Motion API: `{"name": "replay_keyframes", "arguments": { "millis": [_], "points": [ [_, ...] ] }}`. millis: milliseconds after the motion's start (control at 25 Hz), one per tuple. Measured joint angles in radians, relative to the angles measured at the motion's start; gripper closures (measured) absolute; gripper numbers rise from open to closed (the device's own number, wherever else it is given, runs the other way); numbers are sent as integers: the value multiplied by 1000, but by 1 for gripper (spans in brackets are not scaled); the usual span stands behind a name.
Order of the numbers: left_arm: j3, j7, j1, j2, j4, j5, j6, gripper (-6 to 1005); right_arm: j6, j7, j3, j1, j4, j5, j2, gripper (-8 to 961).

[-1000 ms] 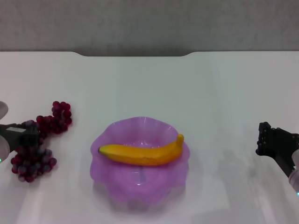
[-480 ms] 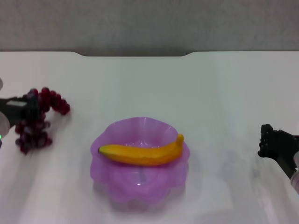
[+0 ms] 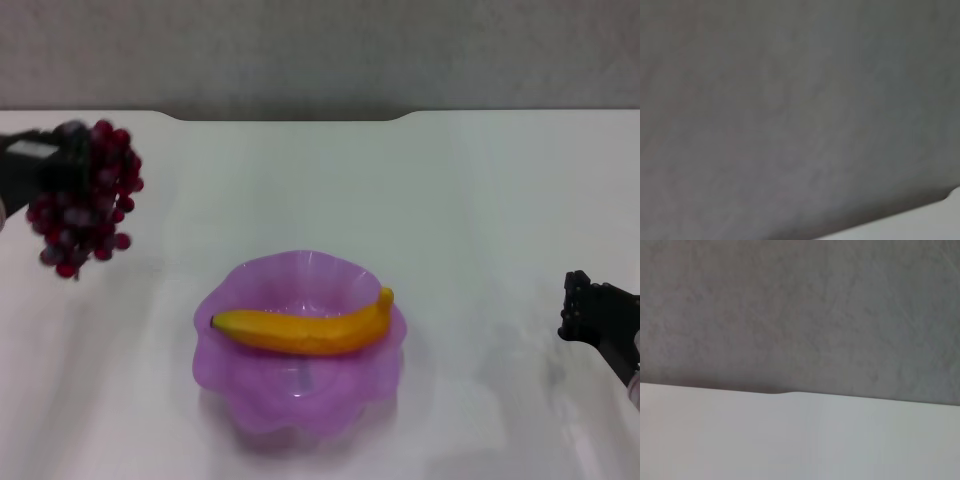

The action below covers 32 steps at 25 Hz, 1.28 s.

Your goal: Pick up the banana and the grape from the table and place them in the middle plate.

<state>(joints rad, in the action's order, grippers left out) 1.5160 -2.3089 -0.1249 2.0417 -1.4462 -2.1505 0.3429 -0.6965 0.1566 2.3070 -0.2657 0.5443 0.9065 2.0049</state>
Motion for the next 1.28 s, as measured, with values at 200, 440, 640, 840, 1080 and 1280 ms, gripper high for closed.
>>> {"name": "replay_keyframes", "arguments": {
  "millis": [200,440,640,840,1080,1280],
  "points": [
    [19,1,30,0,-174,8,123,861,0,-28,0,-3,-17,-1,0,926],
    [111,8,46,0,-305,9,208,864,0,-33,0,-3,-24,-4,0,926],
    [208,28,38,0,-300,4,218,868,-2,-34,0,-7,-34,-3,0,926],
    [304,60,25,0,-243,4,201,870,-1,-34,0,-12,-34,-3,1,926],
    [380,80,-10,0,-142,-2,159,872,0,-34,0,-12,-32,-8,2,926],
    [402,81,-21,0,-84,-4,146,874,0,-34,1,-12,-29,-8,2,926]
  ]
}}
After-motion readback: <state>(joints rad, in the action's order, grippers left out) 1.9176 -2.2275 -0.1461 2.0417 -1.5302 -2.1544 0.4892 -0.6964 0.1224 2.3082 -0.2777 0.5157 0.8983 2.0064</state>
